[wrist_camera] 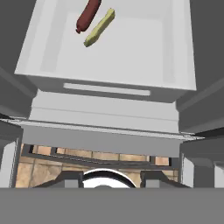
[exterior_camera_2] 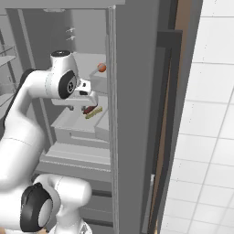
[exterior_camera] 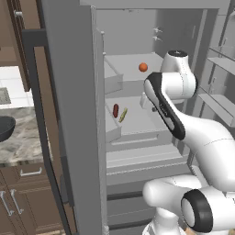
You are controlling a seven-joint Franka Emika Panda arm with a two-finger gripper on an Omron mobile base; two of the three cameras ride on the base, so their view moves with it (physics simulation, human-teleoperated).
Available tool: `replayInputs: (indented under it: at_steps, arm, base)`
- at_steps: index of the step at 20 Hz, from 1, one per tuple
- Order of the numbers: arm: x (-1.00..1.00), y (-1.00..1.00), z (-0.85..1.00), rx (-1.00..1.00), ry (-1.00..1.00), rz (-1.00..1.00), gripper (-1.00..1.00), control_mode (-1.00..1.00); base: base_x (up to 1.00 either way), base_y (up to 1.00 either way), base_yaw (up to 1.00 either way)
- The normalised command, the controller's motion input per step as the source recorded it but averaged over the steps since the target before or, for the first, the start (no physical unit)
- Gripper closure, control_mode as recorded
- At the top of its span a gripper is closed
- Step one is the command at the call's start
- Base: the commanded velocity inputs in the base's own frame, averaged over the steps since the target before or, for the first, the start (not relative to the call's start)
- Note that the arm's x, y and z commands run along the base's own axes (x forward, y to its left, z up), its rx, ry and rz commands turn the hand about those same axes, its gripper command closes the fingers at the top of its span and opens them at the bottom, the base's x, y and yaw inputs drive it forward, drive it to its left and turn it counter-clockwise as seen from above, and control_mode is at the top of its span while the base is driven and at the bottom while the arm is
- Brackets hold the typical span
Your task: Pick the egg and butter from the fridge and place them by the bowl for mixing.
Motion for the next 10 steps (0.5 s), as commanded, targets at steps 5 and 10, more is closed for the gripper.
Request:
replayInputs:
  at_steps: [5, 10]
  arm:
    - [0.02, 0.0, 0.02, -0.01, -0.06, 0.0, -1.0, -1.0]
    - [0.0, 0.0, 0.3, -0.01, -0.23, 0.0, -1.0, -1.0]
  base:
    - [0.0, 0.0, 0.0]
    - [0.0, 0.0, 0.0]
